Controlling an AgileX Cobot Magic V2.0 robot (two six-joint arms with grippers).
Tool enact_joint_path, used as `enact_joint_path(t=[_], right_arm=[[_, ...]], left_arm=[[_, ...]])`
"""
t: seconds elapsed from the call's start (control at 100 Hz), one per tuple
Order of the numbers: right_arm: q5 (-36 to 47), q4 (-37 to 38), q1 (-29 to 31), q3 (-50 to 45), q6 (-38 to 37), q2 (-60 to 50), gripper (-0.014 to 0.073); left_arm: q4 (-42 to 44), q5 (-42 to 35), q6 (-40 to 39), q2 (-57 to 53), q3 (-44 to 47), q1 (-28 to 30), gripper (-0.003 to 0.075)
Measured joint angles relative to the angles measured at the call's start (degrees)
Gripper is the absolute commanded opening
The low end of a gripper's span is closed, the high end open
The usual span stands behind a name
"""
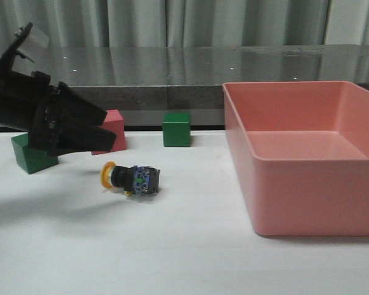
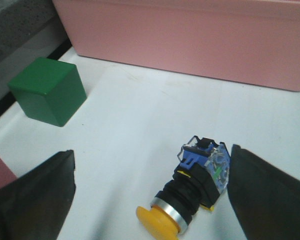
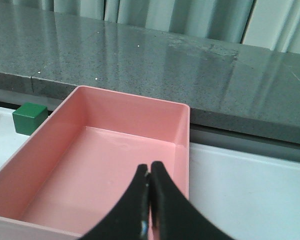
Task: Place and stand button with both arms
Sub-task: 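Lower the left gripper toward the button lying on its side, then close the left gripper around the button's yellow cap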
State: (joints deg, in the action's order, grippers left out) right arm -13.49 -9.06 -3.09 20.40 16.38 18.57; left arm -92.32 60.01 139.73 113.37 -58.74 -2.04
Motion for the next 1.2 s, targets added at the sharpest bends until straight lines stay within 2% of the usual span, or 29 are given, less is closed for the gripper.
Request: enact_joint_path(t=[0.52,1.2], right_arm=[[0.0,0.0,0.0,0.0,0.0,0.0,-0.0061],[0.0,0.0,0.0,0.0,0.0,0.0,-0.0061]], left_arm=[[-1.5,-0.4,7.1,6.7,-0.3,-0.8,0.0589],[-5.0,-0.4,10.6,11.9,-0.4,-0.8,0.0589]])
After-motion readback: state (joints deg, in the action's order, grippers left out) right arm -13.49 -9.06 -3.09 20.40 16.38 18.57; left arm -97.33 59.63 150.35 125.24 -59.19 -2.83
